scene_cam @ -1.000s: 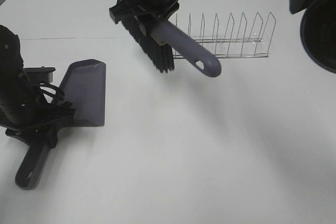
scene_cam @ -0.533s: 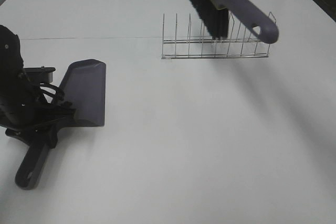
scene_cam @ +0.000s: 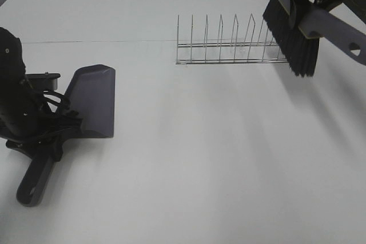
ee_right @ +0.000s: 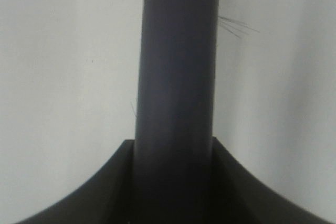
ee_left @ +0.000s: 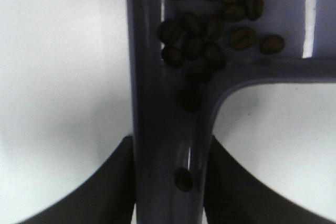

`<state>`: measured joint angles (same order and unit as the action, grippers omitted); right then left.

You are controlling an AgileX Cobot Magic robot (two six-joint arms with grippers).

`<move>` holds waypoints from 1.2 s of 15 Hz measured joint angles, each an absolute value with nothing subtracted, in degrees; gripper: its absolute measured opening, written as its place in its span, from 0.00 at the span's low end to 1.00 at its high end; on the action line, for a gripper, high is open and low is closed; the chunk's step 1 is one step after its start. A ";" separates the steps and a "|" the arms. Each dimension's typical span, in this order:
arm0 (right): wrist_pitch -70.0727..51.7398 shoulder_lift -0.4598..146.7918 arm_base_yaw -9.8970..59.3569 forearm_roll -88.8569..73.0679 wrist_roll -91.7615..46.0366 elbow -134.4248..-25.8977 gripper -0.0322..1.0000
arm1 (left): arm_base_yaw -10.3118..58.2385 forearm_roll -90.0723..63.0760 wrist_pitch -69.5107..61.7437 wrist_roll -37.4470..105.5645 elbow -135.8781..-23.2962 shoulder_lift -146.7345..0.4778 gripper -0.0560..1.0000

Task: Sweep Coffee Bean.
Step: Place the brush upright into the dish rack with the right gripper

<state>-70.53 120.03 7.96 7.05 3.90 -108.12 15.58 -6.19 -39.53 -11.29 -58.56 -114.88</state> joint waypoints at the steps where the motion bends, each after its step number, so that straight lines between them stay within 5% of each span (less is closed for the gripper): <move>1: -70.59 119.92 7.96 6.93 4.87 -105.20 0.31 | 15.58 -6.19 -39.53 -11.29 -58.56 -114.88 0.36; 18: -62.57 124.50 7.96 10.60 8.08 -100.84 0.31 | 15.58 -6.19 -39.53 -11.23 -58.56 -114.88 0.36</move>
